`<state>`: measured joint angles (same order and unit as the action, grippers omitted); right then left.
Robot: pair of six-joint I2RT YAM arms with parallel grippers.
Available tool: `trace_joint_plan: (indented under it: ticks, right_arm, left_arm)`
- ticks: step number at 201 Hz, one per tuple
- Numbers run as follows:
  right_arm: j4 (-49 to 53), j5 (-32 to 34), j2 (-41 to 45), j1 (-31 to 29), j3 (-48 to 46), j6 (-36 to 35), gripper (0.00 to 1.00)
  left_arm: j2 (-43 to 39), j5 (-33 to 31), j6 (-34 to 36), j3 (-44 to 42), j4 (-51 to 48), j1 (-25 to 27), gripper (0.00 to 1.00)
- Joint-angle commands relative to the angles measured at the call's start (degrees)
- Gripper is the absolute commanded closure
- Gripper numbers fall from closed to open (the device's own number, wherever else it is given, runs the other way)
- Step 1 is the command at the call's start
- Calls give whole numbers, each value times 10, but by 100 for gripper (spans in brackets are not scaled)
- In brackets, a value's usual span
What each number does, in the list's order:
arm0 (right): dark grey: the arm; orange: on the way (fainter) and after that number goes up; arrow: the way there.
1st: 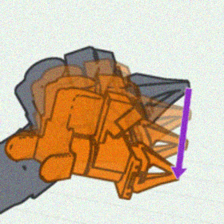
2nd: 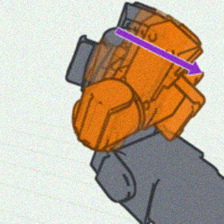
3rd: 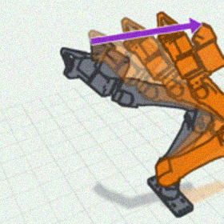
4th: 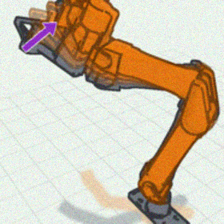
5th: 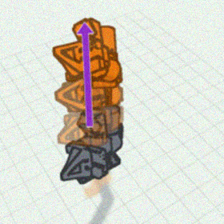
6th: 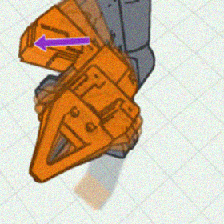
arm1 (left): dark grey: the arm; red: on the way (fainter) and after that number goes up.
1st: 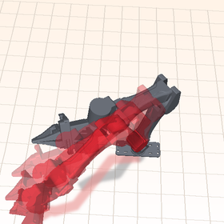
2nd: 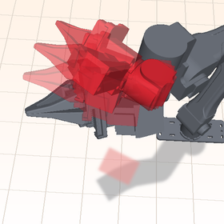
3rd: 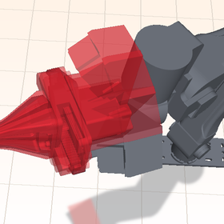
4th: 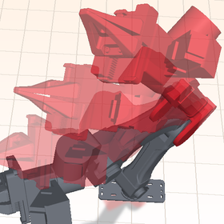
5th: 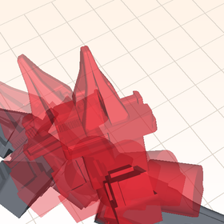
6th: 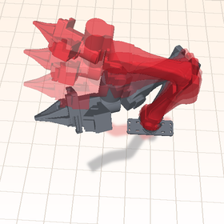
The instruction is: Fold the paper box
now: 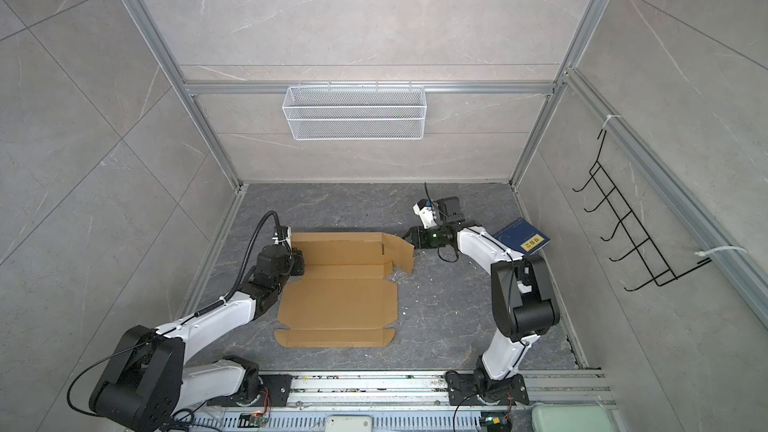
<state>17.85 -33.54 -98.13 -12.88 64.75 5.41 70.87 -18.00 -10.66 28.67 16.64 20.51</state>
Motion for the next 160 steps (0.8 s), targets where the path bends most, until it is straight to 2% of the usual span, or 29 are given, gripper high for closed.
trace_joint_plan:
  ticks: [1, 33, 69, 115, 160]
  right_arm:
    - [72, 26, 46, -26, -24, -55, 50]
    - [97, 66, 63, -81, -23, -63, 51]
    - [83, 77, 82, -119, -22, -56, 50]
    - [-111, 88, 93, -161, -91, -11, 43]
    - [-200, 140, 75, -181, -98, -9, 41]
  left_arm:
    - [-15, -12, -4, 24, 5, -3, 100]
    - [-11, -8, -15, 26, 6, -3, 100]
    - [-11, -5, -17, 28, 5, -2, 100]
    - [0, 5, -28, 28, 9, -2, 100]
    - [-6, 10, -23, 27, 4, -2, 100]
